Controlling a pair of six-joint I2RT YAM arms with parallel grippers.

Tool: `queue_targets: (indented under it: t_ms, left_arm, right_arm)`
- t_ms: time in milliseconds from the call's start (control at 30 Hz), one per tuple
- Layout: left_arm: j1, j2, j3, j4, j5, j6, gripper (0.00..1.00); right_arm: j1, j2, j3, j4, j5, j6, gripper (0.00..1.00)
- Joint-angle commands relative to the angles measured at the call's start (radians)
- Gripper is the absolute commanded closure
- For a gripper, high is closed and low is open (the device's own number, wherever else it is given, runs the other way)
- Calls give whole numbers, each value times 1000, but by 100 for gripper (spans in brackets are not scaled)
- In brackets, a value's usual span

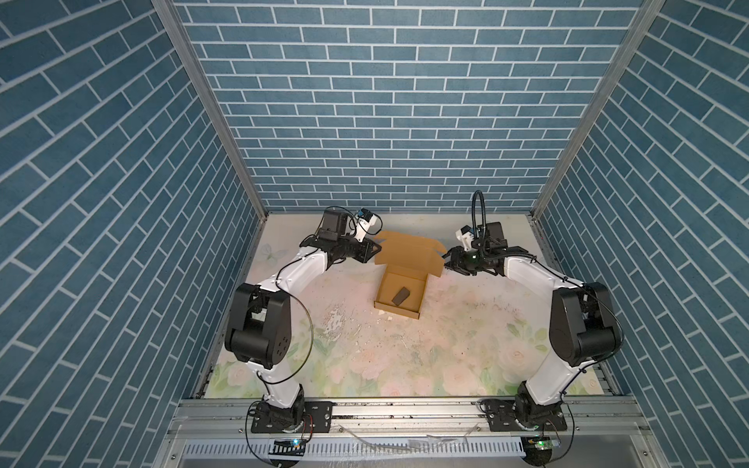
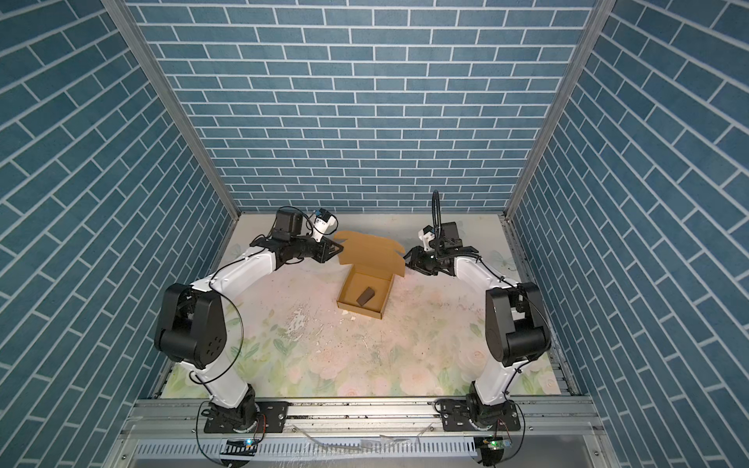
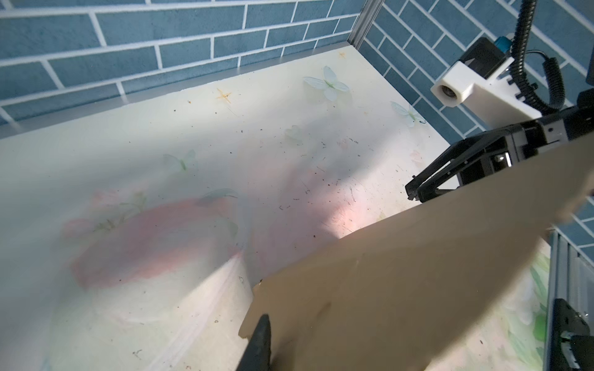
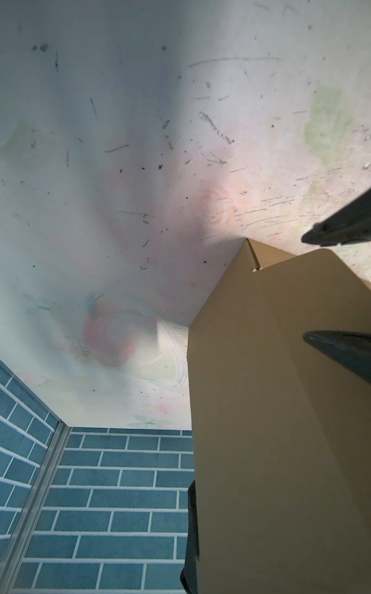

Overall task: Assemble paper box
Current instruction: Move the paper box to the center of the table, then rotate the paper box at the center of the table.

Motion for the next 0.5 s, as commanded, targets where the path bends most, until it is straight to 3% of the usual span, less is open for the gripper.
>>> queue_targets:
  t_ms: [0, 467]
  left_arm:
    - [-8, -11, -3, 24, 10, -52, 80]
    - [-31, 3, 9, 36, 27, -105, 86]
  right_arm:
    - [8, -37, -18, 20, -3, 36, 56]
    - [12, -108, -51, -137, 56, -68, 56]
